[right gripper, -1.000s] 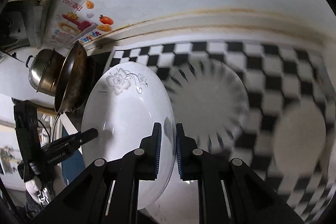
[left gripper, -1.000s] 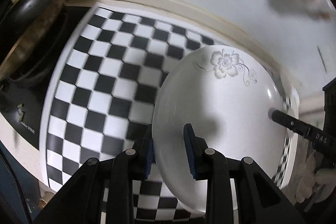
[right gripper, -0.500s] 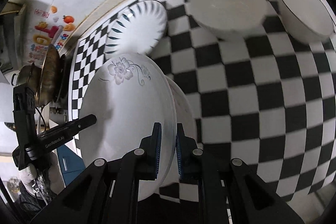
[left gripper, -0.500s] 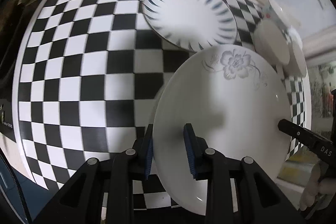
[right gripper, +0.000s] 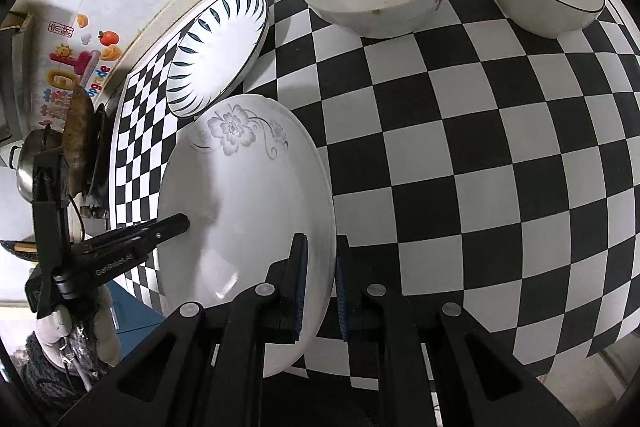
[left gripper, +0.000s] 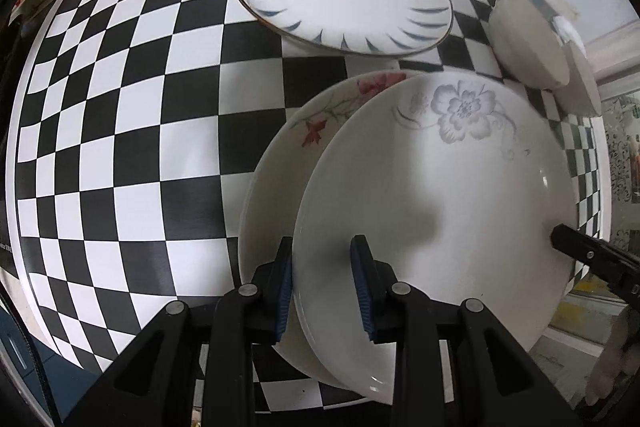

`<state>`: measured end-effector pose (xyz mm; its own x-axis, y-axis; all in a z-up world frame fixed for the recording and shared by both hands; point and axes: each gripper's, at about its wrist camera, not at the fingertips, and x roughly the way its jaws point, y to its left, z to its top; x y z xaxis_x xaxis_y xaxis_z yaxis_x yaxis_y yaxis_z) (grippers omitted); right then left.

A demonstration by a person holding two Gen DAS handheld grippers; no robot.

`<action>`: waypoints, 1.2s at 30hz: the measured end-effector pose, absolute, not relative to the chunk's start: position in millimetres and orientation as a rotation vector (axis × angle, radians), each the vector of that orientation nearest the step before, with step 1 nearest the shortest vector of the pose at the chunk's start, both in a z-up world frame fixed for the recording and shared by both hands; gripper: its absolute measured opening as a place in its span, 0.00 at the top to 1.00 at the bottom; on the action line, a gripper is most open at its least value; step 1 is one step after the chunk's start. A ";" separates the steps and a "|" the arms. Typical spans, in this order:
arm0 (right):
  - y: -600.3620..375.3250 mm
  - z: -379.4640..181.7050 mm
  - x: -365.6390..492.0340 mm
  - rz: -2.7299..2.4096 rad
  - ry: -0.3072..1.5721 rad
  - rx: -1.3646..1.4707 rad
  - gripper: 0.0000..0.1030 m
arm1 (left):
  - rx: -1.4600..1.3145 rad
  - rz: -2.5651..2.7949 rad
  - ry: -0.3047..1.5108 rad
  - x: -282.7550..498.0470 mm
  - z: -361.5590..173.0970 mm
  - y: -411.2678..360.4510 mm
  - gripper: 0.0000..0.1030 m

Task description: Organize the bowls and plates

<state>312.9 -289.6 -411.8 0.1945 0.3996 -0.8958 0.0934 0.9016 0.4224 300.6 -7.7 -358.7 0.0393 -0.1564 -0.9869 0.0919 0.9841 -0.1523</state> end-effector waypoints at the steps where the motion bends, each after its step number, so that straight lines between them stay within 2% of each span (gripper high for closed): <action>1: -289.2 -411.2 312.8 0.226 1.371 0.427 0.86 | -0.048 -0.191 1.515 299.2 -359.3 -8.2 0.75; 26: -285.6 -420.4 342.9 0.270 1.463 0.436 0.83 | -0.117 -0.169 1.610 296.2 -345.0 5.8 0.75; 31: -293.0 -403.4 355.5 0.265 1.464 0.426 0.83 | -0.146 -0.180 1.609 300.8 -323.2 15.8 0.75; 36: -289.9 -359.7 391.7 0.298 1.388 0.407 0.80 | -0.199 -0.172 1.527 334.9 -287.5 29.6 0.75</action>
